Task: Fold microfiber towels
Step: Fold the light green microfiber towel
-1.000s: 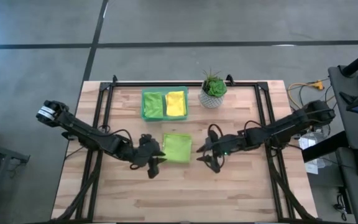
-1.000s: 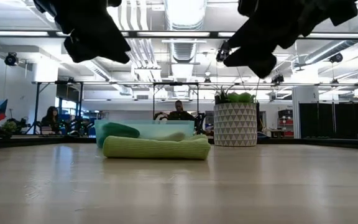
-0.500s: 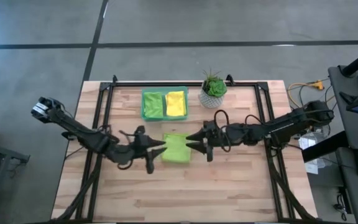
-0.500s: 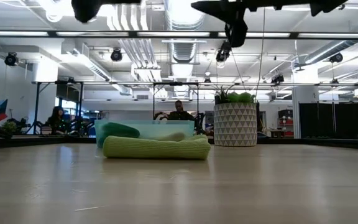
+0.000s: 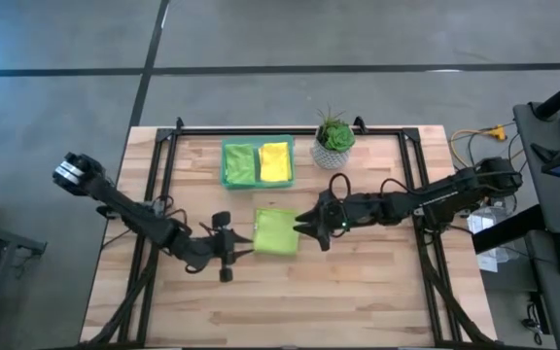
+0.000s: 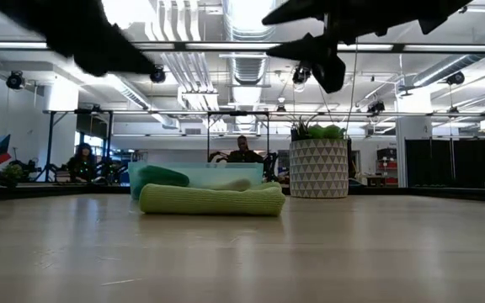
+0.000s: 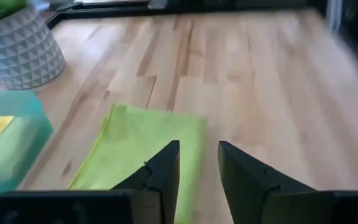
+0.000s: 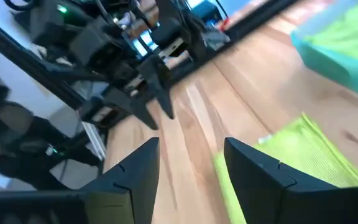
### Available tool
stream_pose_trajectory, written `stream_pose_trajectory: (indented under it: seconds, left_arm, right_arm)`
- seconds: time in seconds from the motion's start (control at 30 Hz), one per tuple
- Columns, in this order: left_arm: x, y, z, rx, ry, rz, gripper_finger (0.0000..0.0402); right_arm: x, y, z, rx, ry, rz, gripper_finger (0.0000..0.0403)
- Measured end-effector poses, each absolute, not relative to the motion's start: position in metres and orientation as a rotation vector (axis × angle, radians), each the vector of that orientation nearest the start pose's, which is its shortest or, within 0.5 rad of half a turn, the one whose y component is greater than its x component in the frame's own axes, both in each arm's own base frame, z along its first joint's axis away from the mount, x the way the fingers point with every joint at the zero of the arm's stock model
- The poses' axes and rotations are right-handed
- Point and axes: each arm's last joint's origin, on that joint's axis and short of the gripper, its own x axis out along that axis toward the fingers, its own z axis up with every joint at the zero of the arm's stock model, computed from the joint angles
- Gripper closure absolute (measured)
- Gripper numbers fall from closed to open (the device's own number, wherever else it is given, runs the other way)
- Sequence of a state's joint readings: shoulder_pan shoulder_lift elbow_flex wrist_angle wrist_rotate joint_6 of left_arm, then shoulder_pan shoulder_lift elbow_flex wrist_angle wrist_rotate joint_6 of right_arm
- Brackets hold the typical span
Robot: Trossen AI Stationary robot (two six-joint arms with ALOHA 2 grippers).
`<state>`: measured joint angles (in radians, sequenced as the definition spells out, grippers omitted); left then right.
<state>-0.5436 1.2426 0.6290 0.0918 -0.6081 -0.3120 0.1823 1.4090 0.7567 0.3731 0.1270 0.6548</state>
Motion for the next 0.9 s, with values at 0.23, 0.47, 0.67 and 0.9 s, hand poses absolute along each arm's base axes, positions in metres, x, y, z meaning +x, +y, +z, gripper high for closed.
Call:
stream_pose_trajectory:
  seconds: [0.23,0.47,0.67,0.9]
  left_arm:
    - [0.235,-0.116,0.157,0.151,0.449,0.071,0.0306]
    - [0.251,-0.114,0.132,0.165,0.509,0.086,0.0306]
    - [0.265,-0.109,0.108,0.159,0.640,0.058,0.0306]
    - [0.279,-0.105,0.100,0.043,0.764,0.158,0.0306]
  right_arm:
    - [0.294,0.054,0.229,0.696,0.369,-0.067,0.0227]
    - [0.290,0.064,0.234,0.718,0.369,-0.022,0.0228]
    - [0.290,0.064,0.235,0.738,0.365,-0.024,0.0240]
    - [0.287,0.064,0.241,0.742,0.344,-0.017,0.0248]
